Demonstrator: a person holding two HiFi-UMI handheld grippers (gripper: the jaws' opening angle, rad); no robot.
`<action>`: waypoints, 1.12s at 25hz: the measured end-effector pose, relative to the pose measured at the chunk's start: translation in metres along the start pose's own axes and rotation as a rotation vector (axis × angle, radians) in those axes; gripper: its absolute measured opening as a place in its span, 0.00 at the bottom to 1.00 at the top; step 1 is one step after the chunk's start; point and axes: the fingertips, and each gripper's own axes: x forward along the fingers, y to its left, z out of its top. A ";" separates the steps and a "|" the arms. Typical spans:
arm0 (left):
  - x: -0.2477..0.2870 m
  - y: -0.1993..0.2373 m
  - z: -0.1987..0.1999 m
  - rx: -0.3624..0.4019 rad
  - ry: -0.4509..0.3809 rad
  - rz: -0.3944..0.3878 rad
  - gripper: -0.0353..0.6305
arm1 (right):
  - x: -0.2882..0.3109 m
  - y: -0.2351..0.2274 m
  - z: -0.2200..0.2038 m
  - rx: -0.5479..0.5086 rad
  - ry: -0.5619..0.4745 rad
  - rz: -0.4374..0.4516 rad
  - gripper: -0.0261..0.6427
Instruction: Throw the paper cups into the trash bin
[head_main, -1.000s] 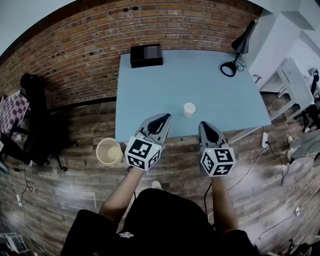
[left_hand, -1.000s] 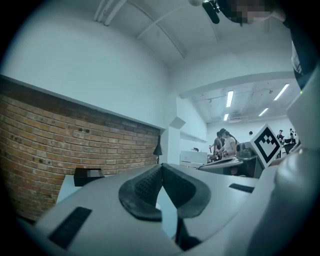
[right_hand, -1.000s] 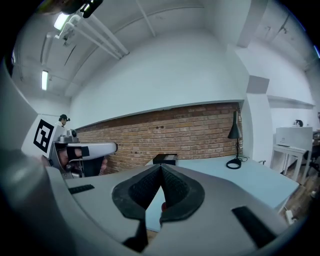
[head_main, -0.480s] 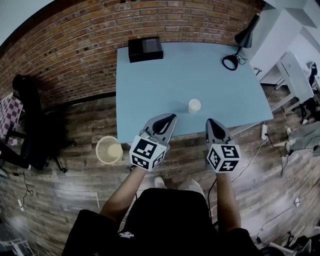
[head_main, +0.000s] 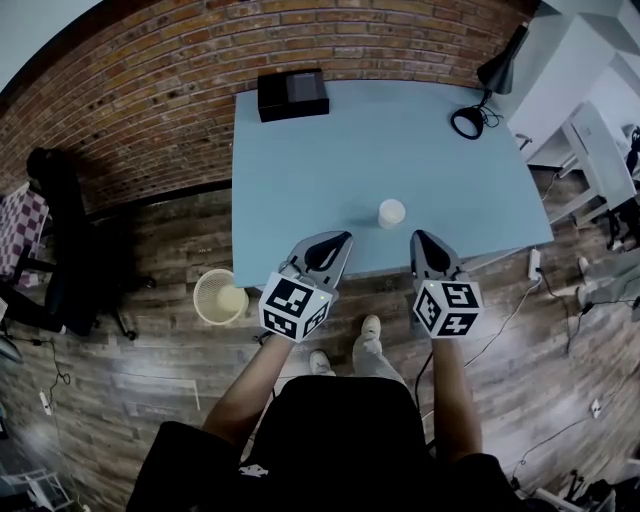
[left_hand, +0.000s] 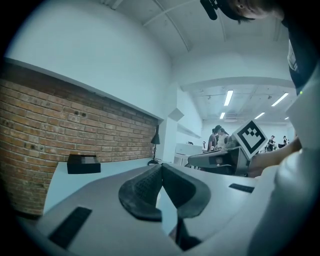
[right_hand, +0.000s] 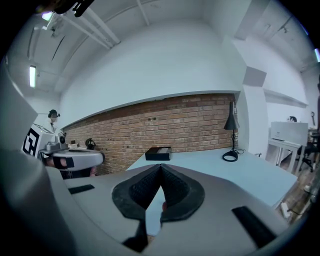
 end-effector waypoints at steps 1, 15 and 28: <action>0.006 -0.002 -0.002 0.002 0.008 -0.004 0.06 | 0.003 -0.003 0.002 0.003 -0.005 0.001 0.04; 0.122 -0.025 -0.049 0.032 0.198 -0.106 0.07 | 0.039 -0.097 -0.018 0.066 0.059 0.028 0.04; 0.213 -0.013 -0.128 0.074 0.432 -0.102 0.33 | 0.081 -0.158 -0.069 0.145 0.179 0.046 0.04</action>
